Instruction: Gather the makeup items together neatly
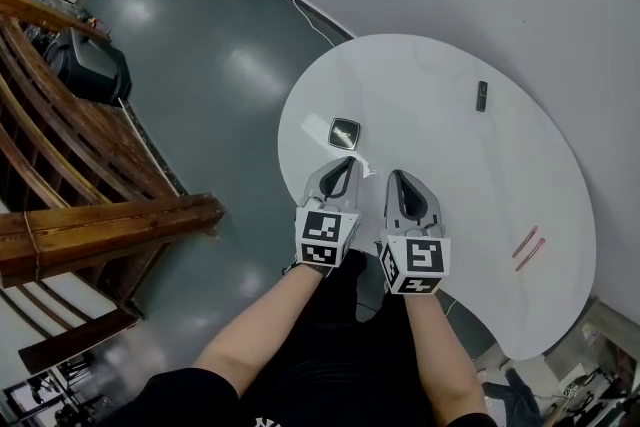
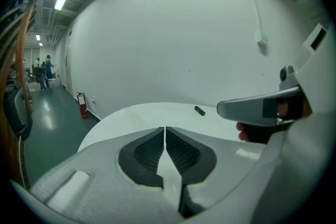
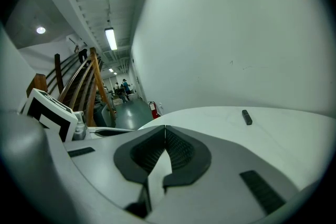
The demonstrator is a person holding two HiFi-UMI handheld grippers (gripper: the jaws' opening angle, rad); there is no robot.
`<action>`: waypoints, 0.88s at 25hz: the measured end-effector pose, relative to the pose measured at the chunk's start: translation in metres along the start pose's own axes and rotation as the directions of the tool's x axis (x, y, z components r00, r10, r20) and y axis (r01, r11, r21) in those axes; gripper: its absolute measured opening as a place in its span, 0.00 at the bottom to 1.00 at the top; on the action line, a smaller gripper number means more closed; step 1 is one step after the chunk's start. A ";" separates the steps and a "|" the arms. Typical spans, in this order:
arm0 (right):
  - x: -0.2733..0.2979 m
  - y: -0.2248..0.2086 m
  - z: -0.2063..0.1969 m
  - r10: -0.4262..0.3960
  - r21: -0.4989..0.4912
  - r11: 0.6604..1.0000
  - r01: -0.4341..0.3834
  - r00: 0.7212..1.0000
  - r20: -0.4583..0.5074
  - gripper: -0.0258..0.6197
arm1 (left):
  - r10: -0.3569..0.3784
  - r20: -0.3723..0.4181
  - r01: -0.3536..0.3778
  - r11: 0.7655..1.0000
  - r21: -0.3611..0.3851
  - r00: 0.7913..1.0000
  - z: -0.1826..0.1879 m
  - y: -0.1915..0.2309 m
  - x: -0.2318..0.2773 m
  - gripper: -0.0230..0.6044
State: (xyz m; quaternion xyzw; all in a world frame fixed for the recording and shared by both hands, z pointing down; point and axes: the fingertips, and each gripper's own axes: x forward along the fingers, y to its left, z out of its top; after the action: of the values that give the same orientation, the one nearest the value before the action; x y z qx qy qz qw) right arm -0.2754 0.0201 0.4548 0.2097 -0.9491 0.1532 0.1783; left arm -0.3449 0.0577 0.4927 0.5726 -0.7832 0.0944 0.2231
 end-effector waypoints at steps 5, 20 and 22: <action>0.016 0.002 -0.006 -0.004 0.006 1.000 0.004 1.000 -0.017 0.07 | 0.024 -0.036 -0.024 1.000 -0.002 0.999 -0.016 0.022 0.017 0.10; 0.034 -0.016 -0.019 -0.055 0.031 0.998 0.056 0.998 -0.040 0.07 | 0.077 -0.126 -0.070 0.996 0.055 0.989 -0.054 0.055 0.067 0.46; 0.036 -0.018 -0.020 -0.060 0.034 0.998 0.061 0.997 -0.042 0.07 | 0.077 -0.131 -0.069 0.996 0.061 0.988 -0.056 0.056 0.071 0.46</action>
State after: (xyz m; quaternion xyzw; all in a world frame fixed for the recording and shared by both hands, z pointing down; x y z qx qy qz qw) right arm -0.2922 -0.0006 0.4908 0.2382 -0.9356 0.1689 0.1983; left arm -0.4010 0.0374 0.5809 0.5419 -0.7840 0.1627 0.2553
